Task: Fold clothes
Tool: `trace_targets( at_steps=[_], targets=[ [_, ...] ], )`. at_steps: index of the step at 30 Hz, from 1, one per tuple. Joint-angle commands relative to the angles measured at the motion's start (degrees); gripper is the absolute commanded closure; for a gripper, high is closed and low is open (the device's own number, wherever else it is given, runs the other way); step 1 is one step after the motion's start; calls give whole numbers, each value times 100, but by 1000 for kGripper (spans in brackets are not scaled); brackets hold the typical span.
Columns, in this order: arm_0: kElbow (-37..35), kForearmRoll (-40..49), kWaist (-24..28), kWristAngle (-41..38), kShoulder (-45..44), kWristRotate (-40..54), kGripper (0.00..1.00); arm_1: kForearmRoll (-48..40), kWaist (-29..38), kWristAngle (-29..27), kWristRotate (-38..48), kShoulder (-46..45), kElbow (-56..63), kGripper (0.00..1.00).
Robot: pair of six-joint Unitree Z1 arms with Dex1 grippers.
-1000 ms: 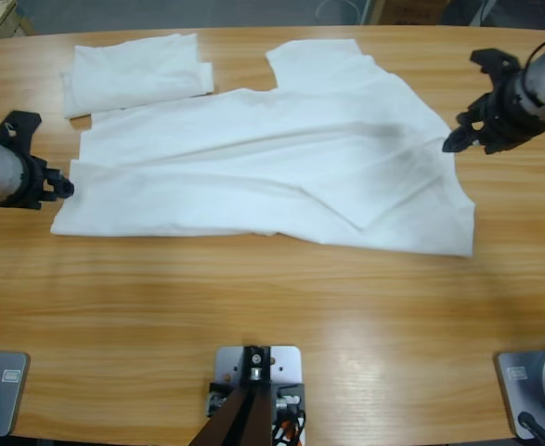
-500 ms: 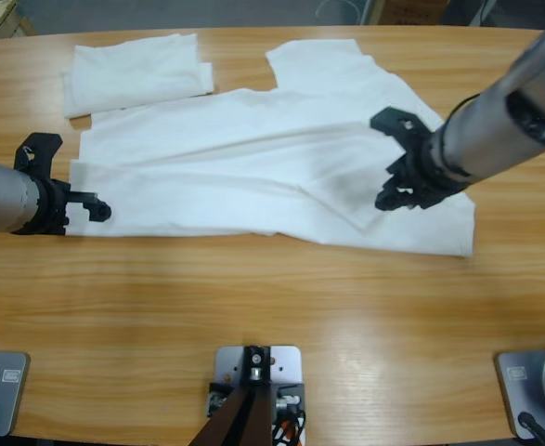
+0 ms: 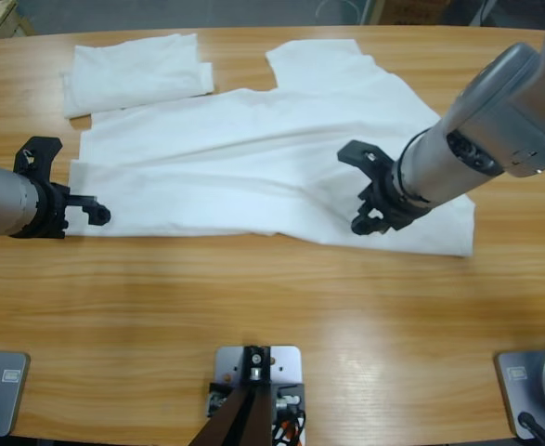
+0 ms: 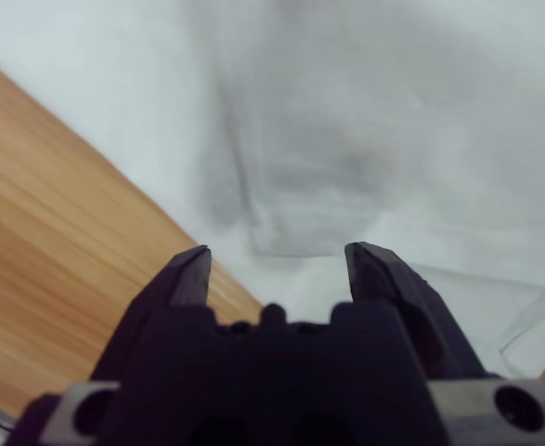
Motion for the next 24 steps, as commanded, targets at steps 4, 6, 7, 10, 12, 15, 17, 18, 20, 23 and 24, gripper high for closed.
trace_targets(
  at_steps=[4,6,7,10,12,15,17,18,20,23,24],
  targets=[
    [238,91,-50,-58,55,-14,78,-112,72,-205,-31,587,103,436],
    [255,91,-50,-58,55,-10,78,-112,72,-242,-38,628,103,528],
    [259,91,-50,-55,55,-7,78,-112,72,-237,-47,630,103,586],
    [250,91,-50,-58,64,-14,78,-98,72,-214,-82,587,103,741],
    [252,91,-50,-58,64,-22,78,-95,72,-217,-96,558,103,827],
    [266,91,-50,-58,64,-24,78,-95,72,-223,-131,522,110,994],
    [276,91,-50,-58,55,-22,78,-95,72,-230,-154,442,112,1000],
    [276,91,-50,-58,48,-22,78,-93,72,-245,-154,401,112,1000],
    [276,91,-50,-58,53,-22,78,-11,72,-303,-154,324,91,1000],
    [267,82,-50,-69,80,-26,78,320,72,-381,-154,146,-139,1000],
    [271,82,-50,-83,88,-33,78,503,72,-393,-154,132,-326,1000]
  ],
)
